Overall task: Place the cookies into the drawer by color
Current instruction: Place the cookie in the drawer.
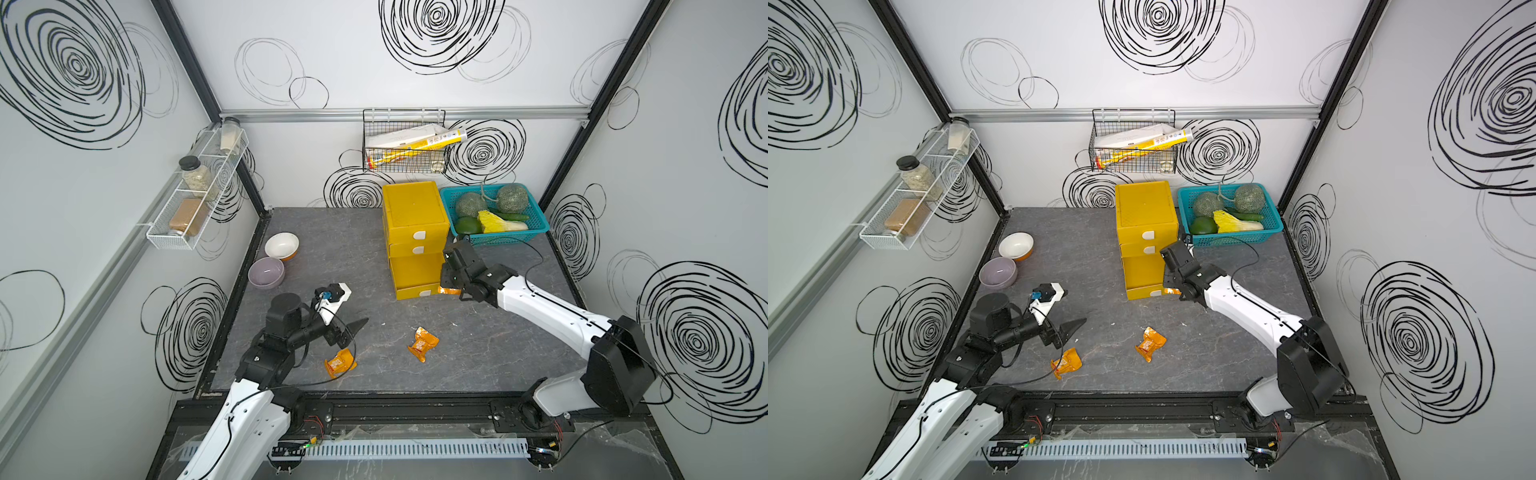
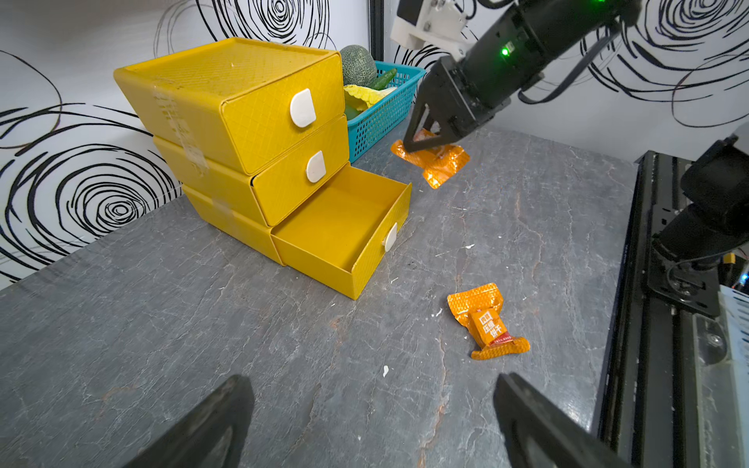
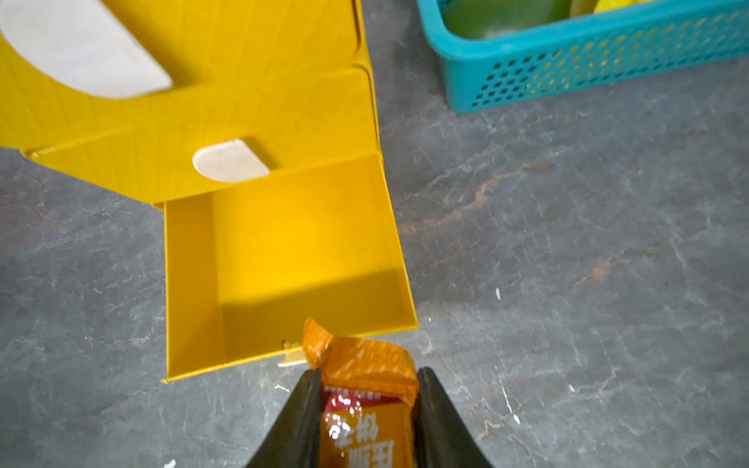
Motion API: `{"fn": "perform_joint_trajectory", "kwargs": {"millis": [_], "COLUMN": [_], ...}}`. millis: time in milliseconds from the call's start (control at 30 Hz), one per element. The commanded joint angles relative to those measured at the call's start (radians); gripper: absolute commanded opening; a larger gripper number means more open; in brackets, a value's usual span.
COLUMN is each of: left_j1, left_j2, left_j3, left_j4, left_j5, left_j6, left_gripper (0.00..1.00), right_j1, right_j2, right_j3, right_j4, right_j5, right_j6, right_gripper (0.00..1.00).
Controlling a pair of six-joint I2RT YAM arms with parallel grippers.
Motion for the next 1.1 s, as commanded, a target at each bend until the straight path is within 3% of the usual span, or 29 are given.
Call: {"fn": "perform_joint_trajectory", "kwargs": {"millis": [0,400,567,700,1067], "left_j1": [0.011,0.011,0.013,0.016,0.016], "left_j2": [-0.008,-0.024,-0.025,-0.024,-0.036], "left_j3": [-0.008,-0.009,-0.004,-0.006,-0.004], "left_j4": [0.037,0.039,0.031,0.034,0.027], "left_j5": [0.017,0.021,0.007,0.019,0.018], "left_j6": [0.011,0.015,0.017,0.016,0.021], "left_gripper": [0.99,0.99,0.99,0.99,0.99], "right_j1": [-0.020,-0.067,-0.069,-0.069,-0.069], "right_j2": [0.060,0.267,0.312,0.303,0.148], "right_j3": [0.078,0.252,0.292,0.290,0.166], "right_j4": [0.023,0.056,0.037,0.018,0.044], "right_j5": [-0.006,-0.070,-0.088,-0.090,-0.058], "right_j6": [-0.053,-0.083,-0.083,-0.075,-0.080], "right_gripper": [0.27,0.28,0.49,0.59,0.68]}}
